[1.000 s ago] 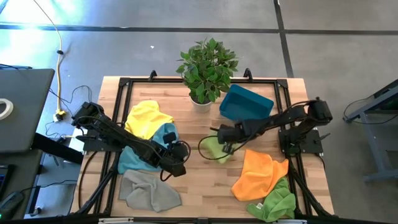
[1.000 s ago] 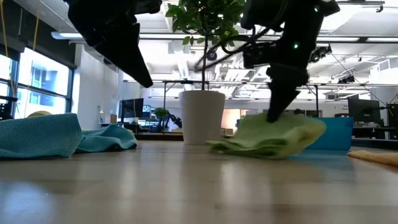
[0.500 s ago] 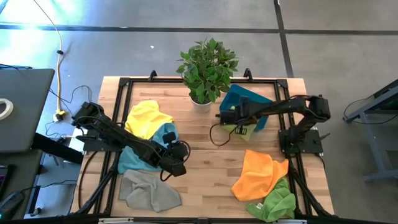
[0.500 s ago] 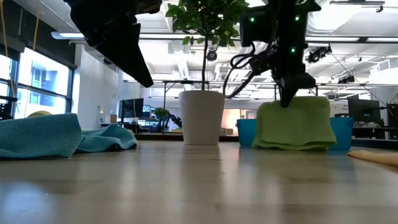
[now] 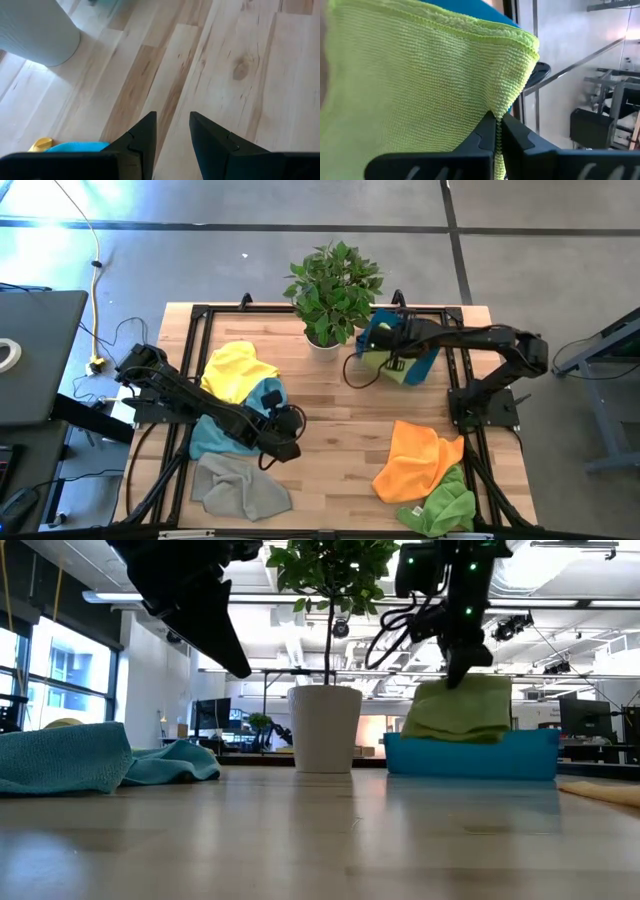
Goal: Fold microfiber towels
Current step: Put the light green towel into the blue bin
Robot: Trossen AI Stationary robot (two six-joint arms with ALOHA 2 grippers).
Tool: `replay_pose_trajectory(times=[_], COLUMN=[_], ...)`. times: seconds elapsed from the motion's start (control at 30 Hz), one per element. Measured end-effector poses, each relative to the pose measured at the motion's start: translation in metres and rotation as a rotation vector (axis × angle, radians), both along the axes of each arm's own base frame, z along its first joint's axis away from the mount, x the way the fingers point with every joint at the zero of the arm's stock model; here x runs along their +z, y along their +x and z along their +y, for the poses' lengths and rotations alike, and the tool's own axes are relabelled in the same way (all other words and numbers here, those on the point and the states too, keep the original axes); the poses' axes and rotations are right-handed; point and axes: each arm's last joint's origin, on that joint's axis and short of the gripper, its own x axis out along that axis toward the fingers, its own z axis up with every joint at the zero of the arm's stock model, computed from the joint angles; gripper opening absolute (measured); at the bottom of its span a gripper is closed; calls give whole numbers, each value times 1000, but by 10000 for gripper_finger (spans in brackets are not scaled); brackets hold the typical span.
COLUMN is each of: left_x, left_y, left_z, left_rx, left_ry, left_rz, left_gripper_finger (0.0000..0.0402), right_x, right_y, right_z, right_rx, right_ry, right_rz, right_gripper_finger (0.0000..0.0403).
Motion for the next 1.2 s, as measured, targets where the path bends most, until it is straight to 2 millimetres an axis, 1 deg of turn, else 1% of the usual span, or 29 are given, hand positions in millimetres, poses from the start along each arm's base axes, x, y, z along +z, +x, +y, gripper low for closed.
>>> replay_pose_trajectory(times=[0.13,0.27,0.33,0.4,0.57,0.73,0.87,1.1,1.2], left_x=[0,0,0,0,0,0,0,0,0], left_y=[0,-1,-2,-2,-2,-2,-2,-2,-2], left_z=[-1,-4,-5,-6,-7,-7,-7,-7,-7], left_rx=[13,5,0,-4,-4,-3,-2,1,4], left_ry=[-10,-11,-10,-10,-8,-8,-10,-13,-18], left_rz=[-9,-8,-7,-6,-8,-8,-12,-14,-16], left_gripper_finger=[107,107,107,107,107,107,107,107,107], right_x=[-4,-6,-12,-22,-48,-64,-70,-69,-69], right_y=[2,-2,-5,-11,-20,-21,-22,-23,-23], right_z=[-19,-34,-40,-44,-49,-49,-49,-52,-53], right_rx=[-13,-50,-66,-77,-93,-19,-1,-15,-24], right_ry=[17,54,79,111,89,50,28,24,18], right_rz=[-26,-67,-87,-65,-65,-61,-52,-56,-60], right_gripper_finger=[0,0,0,0,0,0,0,0,14])
